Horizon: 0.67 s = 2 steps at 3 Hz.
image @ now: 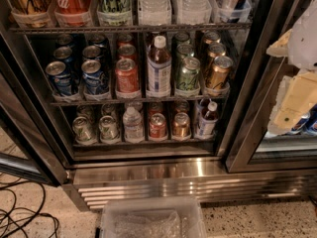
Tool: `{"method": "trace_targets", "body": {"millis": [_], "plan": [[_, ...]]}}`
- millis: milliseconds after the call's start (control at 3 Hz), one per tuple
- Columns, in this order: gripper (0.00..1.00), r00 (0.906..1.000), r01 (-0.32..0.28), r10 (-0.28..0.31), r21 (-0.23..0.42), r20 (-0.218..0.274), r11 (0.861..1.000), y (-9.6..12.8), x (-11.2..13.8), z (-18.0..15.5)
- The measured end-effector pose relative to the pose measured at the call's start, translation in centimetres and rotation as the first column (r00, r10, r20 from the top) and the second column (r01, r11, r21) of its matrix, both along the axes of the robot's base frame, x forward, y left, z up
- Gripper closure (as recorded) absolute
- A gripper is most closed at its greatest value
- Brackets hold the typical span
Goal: Pick orange can from bottom shelf of fridge
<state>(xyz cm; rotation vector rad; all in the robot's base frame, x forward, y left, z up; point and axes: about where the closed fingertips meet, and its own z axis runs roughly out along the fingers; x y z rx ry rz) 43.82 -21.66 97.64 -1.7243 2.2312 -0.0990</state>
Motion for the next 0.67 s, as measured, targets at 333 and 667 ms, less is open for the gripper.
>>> {"method": "trace_targets", "body": {"millis": [333, 667], "plan": [[0.0, 1.0, 0.0, 0.0, 0.0, 0.0, 1.0, 0.0, 0.0, 0.0], [0.0, 0.9999, -0.014, 0.014, 0.073, -0.001, 0.997, 1.4, -0.4, -2.7]]}}
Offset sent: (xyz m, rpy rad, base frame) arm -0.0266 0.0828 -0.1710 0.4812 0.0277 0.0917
